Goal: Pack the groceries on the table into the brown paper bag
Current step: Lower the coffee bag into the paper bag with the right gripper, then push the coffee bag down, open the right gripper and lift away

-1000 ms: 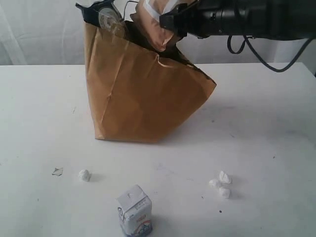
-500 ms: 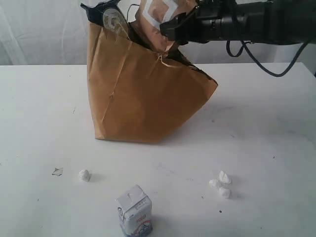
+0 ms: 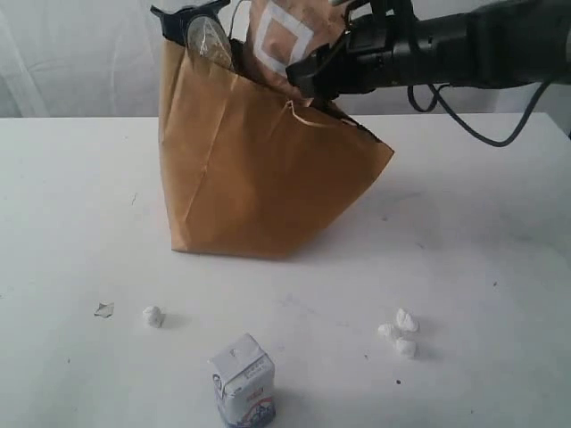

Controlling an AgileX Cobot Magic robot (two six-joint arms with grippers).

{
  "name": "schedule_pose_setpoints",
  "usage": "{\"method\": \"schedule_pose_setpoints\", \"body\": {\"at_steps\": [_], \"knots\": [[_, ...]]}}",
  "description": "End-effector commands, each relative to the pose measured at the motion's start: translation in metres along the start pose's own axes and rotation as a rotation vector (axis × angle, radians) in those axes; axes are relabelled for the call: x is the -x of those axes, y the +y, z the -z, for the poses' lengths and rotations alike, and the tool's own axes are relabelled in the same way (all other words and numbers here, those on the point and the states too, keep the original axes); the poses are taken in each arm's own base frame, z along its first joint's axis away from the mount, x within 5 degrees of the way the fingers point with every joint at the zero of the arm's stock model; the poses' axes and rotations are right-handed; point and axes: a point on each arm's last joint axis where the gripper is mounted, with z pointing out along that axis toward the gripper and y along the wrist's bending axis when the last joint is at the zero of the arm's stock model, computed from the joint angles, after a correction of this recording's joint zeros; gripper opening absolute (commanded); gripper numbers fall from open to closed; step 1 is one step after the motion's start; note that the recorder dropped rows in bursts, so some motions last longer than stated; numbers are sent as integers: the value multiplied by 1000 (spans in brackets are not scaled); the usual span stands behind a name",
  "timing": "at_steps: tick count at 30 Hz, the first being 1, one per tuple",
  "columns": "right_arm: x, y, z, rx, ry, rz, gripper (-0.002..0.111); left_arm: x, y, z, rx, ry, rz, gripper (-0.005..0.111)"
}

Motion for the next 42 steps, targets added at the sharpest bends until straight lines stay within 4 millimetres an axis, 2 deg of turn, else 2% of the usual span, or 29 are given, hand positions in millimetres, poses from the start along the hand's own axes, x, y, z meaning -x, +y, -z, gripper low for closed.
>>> {"method": "schedule_pose_setpoints", "body": {"at_steps": [1,4,6,12,16,20,22,27,29,31,38,42], "knots": [[1,-8,1,-79,-1,-29,0,-1,0,0,3,-1,4,0],[2,14,2,157,-9,-28,0,-1,0,0,3,-1,4,0],[2,21,4,246,-6,-17,0,-1,0,0,3,-1,4,0],[-4,6,-2,82,34,-7,0,-1,0,0,3,-1,3,0],[-7,6,-4,89,40,-14,2,-1,0,0,3,-1,3,0],[-7,11,-3,140,40,-14,18,-1,0,0,3,-1,3,0],[-7,11,-3,143,40,-11,30,-1,0,0,3,-1,3,0],[-7,11,-3,138,40,-7,68,-1,0,0,3,-1,3,0],[-7,11,-3,138,40,-7,77,-1,0,0,3,-1,3,0],[-7,11,-3,138,40,-7,81,-1,0,0,3,-1,3,0],[-6,11,-3,138,36,-9,81,-1,0,0,3,-1,3,0],[5,12,6,123,10,7,81,-1,0,0,3,-1,3,0]]}}
